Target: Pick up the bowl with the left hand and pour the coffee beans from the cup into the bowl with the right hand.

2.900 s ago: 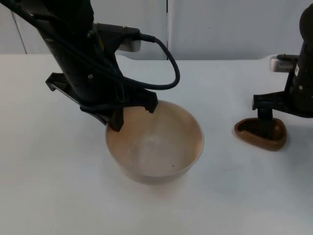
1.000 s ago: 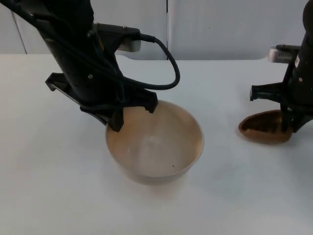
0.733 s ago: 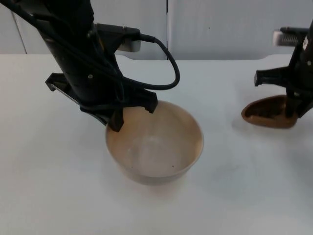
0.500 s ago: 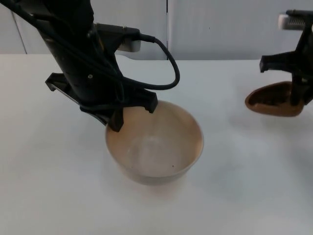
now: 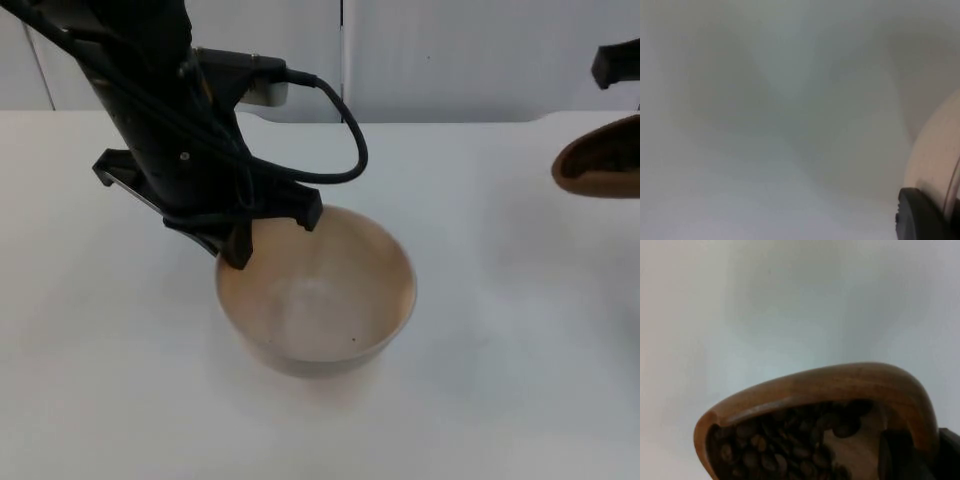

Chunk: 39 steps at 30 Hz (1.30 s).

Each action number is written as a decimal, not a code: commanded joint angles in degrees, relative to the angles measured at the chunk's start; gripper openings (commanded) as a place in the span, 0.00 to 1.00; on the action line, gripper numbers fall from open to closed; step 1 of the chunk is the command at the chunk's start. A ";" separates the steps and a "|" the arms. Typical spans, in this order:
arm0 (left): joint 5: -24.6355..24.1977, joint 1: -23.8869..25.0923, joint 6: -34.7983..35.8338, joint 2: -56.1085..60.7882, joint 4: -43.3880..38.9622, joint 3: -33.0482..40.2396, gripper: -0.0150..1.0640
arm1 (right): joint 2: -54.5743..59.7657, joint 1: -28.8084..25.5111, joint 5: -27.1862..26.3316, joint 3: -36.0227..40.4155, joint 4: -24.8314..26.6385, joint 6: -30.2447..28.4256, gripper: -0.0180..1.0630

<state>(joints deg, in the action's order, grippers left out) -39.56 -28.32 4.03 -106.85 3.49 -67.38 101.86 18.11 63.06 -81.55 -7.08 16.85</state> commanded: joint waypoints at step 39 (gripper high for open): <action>-0.35 -0.30 0.51 0.06 0.40 -0.23 0.01 | 5.91 21.39 6.90 -14.67 -10.00 1.18 0.02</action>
<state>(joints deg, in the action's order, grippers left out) -39.90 -28.32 4.03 -106.85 3.49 -67.38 108.09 38.13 69.83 -95.78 -14.27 17.00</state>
